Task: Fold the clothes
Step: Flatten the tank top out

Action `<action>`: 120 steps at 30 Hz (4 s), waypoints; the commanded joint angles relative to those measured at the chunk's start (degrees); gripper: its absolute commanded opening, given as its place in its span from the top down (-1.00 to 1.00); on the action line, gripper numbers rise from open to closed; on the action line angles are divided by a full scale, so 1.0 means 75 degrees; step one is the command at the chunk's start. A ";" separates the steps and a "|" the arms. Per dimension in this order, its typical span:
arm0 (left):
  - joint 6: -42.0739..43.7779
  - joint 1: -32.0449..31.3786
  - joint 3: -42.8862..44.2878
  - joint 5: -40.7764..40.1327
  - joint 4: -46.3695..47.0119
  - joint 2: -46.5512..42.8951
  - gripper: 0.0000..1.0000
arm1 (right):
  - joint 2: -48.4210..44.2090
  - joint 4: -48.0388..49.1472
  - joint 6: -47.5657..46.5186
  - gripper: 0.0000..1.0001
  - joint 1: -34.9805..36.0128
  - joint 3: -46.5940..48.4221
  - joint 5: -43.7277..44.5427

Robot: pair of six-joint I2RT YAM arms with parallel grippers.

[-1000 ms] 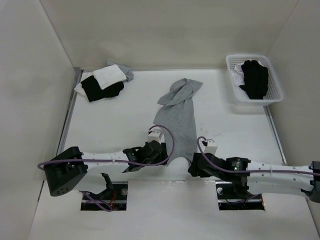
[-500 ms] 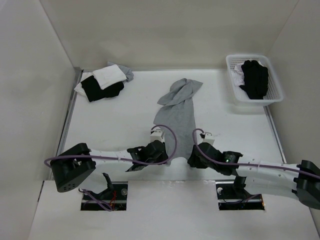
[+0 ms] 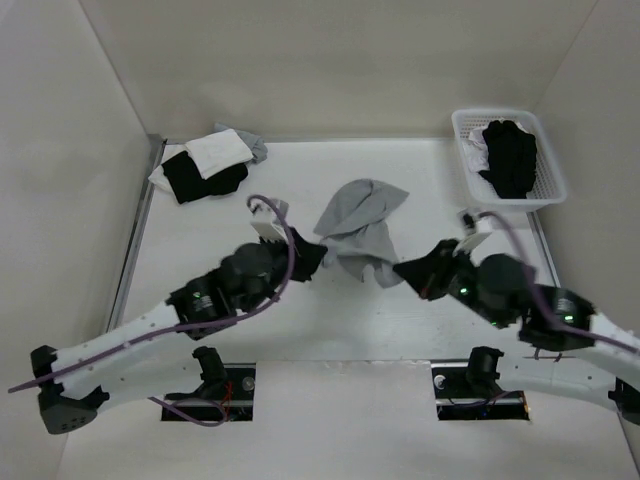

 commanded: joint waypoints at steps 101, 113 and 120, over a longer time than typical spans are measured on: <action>-0.0595 0.5414 -0.3274 0.1112 0.0549 -0.1929 -0.09 | 0.7975 0.5467 -0.0088 0.97 -0.5940 0.0540 -0.3237; -0.0208 0.5590 -0.3157 0.1241 0.0854 -0.0934 -0.09 | 0.9253 0.4810 -0.0509 0.19 -0.7840 0.3977 -0.3694; -0.0371 0.4281 -0.3005 0.1580 0.1789 0.0541 -0.07 | 0.7193 0.6132 -0.0662 0.22 -0.7490 0.1015 -0.2887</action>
